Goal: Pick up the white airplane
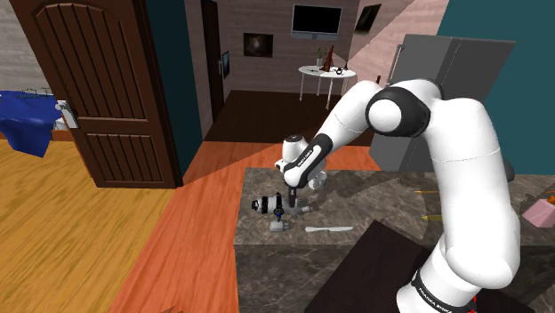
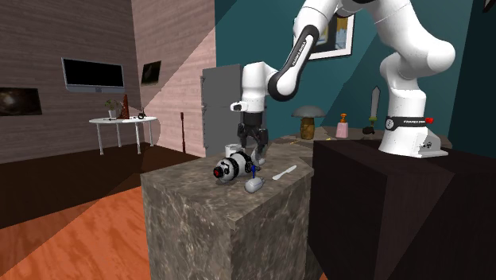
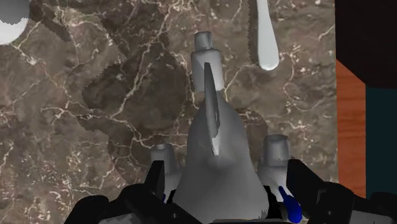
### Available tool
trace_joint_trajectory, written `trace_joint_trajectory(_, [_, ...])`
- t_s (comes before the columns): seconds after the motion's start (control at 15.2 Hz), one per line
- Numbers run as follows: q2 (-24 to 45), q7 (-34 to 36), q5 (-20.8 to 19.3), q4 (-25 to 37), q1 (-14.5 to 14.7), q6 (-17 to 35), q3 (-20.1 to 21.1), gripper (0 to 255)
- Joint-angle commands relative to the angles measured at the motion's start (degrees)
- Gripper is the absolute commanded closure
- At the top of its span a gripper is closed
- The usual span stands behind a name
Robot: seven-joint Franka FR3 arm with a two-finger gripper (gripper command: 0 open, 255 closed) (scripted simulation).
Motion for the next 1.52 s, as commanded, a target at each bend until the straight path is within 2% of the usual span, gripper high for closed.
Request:
trace_joint_trajectory(0.0, [2.52, -0.88, -0.6, 1.78, -0.14, 0.85, 0.0, 0])
trace_joint_trajectory(0.59, [8.06, -0.33, -0.62, 3.74, -0.18, 4.41, -0.02, 0])
trace_joint_trajectory(0.66, [8.15, -0.33, -0.62, 3.79, -0.19, 4.45, -0.02, 255])
trace_joint_trajectory(1.25, [8.06, -0.33, -0.62, 3.74, -0.18, 4.41, -0.02, 255])
trace_joint_trajectory(1.45, [5.84, -0.54, -0.62, 2.88, -0.16, 3.05, -0.01, 255])
